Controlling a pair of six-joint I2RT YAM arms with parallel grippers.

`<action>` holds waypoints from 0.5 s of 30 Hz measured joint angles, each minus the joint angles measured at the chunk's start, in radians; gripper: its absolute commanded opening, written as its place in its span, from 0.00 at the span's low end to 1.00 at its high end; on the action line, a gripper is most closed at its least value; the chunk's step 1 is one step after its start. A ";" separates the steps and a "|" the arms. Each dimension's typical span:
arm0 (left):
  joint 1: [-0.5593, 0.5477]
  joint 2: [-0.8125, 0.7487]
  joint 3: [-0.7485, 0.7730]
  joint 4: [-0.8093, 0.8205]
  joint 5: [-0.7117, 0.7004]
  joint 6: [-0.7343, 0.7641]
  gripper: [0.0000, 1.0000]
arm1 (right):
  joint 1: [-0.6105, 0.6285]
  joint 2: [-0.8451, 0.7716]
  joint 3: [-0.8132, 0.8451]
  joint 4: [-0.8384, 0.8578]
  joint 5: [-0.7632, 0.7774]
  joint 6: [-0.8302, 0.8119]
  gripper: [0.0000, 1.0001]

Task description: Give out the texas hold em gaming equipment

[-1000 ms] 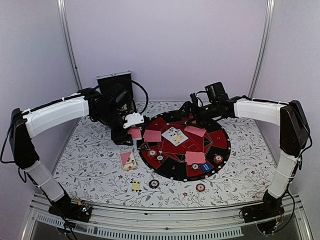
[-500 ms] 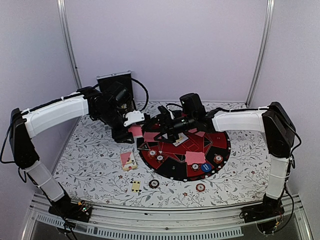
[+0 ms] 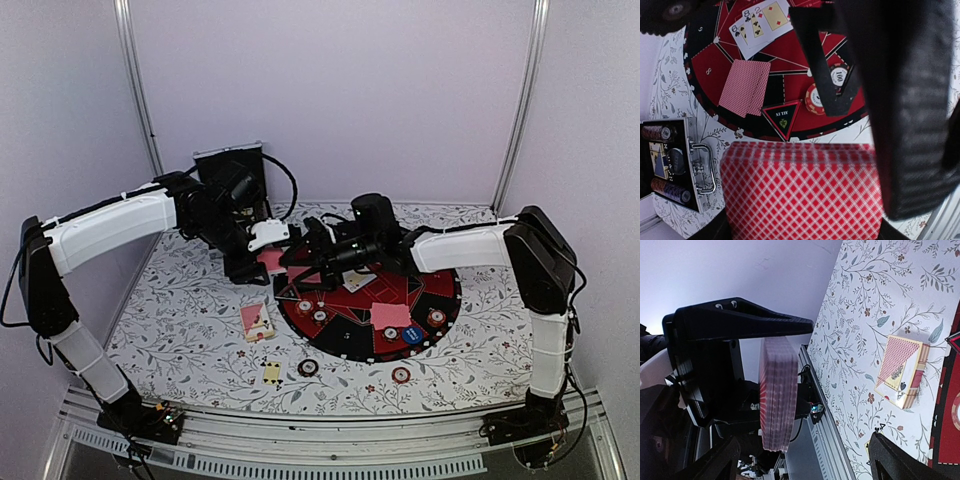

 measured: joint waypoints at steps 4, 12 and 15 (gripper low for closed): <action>0.000 0.000 0.000 0.000 0.000 0.000 0.00 | 0.003 0.035 0.016 0.052 -0.010 0.047 0.92; 0.000 0.000 0.000 0.000 0.007 -0.003 0.00 | 0.014 0.102 0.081 0.128 -0.024 0.122 0.91; 0.000 0.000 0.000 0.000 0.008 -0.003 0.00 | 0.020 0.138 0.111 0.163 -0.027 0.156 0.90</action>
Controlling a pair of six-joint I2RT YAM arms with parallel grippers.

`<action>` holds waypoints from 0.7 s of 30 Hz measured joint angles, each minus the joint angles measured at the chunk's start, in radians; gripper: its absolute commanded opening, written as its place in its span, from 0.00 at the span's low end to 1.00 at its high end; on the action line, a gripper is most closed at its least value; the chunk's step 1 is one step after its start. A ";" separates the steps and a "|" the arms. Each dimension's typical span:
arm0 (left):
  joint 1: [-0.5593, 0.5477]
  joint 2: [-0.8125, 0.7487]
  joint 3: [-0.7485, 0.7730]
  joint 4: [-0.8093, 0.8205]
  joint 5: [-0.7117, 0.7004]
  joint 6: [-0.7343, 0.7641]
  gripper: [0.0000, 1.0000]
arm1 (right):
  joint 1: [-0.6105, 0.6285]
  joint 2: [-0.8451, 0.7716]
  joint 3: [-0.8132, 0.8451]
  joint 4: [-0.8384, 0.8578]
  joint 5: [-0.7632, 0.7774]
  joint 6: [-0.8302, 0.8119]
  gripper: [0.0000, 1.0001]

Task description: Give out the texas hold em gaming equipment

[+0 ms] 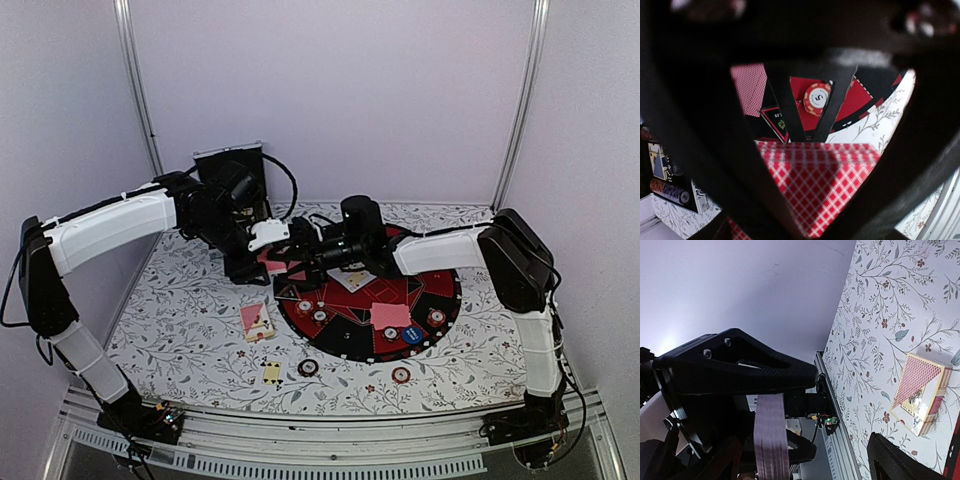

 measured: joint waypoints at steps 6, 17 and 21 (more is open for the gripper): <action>0.000 0.000 0.000 0.000 0.004 -0.001 0.00 | 0.027 0.066 0.068 0.047 -0.005 0.053 0.90; 0.000 0.000 0.000 0.000 0.011 -0.003 0.00 | 0.060 0.160 0.166 0.082 -0.015 0.117 0.86; 0.002 0.000 0.000 -0.002 0.010 -0.003 0.00 | 0.060 0.179 0.188 0.087 -0.020 0.130 0.82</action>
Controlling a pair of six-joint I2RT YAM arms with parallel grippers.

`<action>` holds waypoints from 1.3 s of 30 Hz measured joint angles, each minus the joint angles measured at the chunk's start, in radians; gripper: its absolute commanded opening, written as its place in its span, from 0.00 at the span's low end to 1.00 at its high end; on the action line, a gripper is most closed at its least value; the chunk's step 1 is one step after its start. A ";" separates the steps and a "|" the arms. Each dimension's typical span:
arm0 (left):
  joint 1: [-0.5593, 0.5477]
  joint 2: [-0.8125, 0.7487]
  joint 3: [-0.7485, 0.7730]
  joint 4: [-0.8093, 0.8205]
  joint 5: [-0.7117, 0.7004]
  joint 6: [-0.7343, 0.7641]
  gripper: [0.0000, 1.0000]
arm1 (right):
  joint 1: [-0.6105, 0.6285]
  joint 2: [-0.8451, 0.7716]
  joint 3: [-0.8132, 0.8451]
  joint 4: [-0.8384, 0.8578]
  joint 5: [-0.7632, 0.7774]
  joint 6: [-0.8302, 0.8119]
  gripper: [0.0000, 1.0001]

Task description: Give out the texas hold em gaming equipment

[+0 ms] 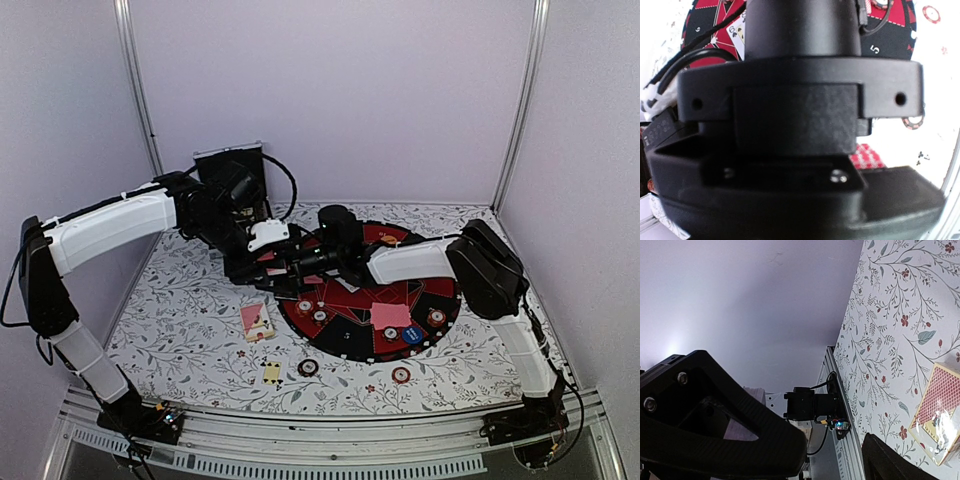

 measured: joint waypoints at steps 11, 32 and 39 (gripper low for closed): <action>0.000 0.000 -0.001 -0.005 0.006 0.001 0.00 | -0.028 -0.031 -0.076 0.060 -0.009 0.004 0.68; 0.000 0.000 -0.001 0.002 0.002 0.002 0.00 | -0.094 -0.144 -0.163 0.005 -0.040 -0.072 0.23; 0.000 0.000 -0.001 0.008 0.001 0.005 0.00 | -0.112 -0.178 -0.188 -0.018 -0.048 -0.093 0.17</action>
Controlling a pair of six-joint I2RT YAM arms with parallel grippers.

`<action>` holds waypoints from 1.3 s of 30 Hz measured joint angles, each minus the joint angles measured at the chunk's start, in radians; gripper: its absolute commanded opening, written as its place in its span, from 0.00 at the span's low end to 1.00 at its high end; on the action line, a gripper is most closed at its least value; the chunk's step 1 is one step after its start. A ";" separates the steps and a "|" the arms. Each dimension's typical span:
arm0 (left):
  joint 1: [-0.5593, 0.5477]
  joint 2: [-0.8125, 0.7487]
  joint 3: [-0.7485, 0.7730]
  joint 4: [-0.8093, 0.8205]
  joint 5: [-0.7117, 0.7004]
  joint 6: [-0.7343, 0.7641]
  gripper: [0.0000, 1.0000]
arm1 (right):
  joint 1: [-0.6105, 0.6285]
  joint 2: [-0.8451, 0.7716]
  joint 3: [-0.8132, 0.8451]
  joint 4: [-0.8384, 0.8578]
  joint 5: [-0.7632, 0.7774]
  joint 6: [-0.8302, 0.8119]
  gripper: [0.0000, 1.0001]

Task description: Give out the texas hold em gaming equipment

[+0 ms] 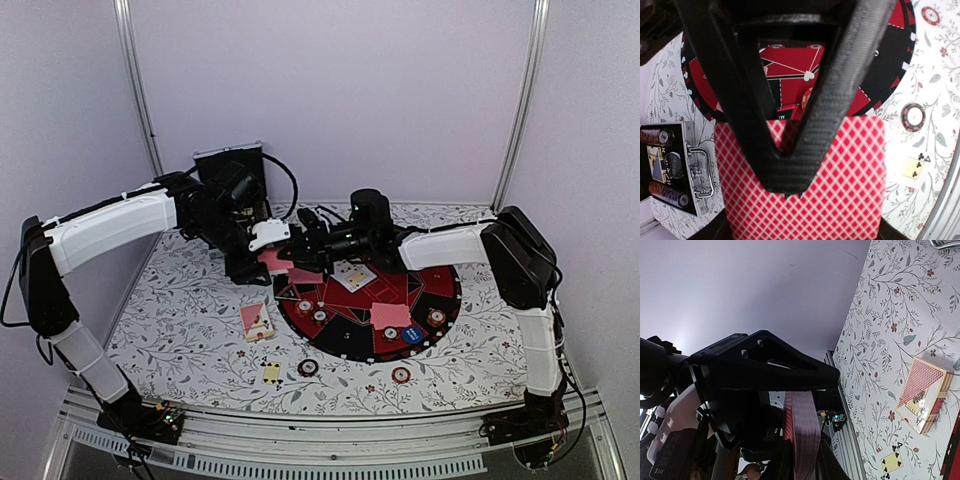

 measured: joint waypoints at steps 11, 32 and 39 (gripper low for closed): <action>-0.002 0.000 0.000 0.009 0.003 0.008 0.00 | -0.003 -0.026 -0.011 -0.042 -0.006 -0.013 0.08; -0.001 0.000 -0.008 0.013 -0.024 0.011 0.00 | -0.037 -0.052 -0.016 -0.174 -0.013 -0.091 0.24; -0.001 0.000 -0.012 0.007 -0.030 0.011 0.00 | -0.036 -0.052 -0.016 -0.175 -0.018 -0.091 0.16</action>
